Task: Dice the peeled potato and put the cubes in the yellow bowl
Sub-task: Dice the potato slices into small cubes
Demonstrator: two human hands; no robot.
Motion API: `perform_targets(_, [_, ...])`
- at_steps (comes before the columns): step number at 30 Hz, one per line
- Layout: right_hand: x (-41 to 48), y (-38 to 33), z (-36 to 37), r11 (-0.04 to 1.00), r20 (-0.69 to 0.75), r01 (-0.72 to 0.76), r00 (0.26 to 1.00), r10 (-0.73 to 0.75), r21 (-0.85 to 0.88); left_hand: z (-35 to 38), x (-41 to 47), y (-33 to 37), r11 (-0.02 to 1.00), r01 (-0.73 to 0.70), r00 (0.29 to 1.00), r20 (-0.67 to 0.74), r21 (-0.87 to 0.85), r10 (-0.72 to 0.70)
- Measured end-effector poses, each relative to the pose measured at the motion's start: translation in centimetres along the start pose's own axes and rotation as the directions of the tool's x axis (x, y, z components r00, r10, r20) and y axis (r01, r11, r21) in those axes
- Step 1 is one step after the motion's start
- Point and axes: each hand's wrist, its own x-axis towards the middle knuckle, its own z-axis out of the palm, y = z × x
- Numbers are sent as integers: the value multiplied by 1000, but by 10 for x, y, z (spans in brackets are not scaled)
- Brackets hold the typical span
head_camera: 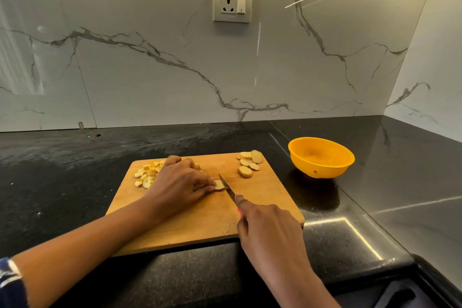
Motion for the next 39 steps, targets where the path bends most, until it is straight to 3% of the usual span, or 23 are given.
perform_targets(16, [14,-14,-2,983,221,71,975,-33,-167,6,-1,-3,999,-41,998,-56,-9,40])
perform_targets(21, [-18,-5,-17,996,219,31,976,-12,-86,6,-3,-2,999,-43,995,-96,-16,41])
perform_targets(28, [-3,-9,-10,998,36,22,999,-20,-56,4,-3,-2,999,31,999,-40,-36,-32])
perform_targets(34, [11,-18,2,991,100,27,995,-14,-132,3,-4,0,999,9,995,-96,-32,-12])
perform_targets(39, [20,-27,0,973,221,97,974,-49,-212,3,-3,1,1000,23,998,-64,-13,-24])
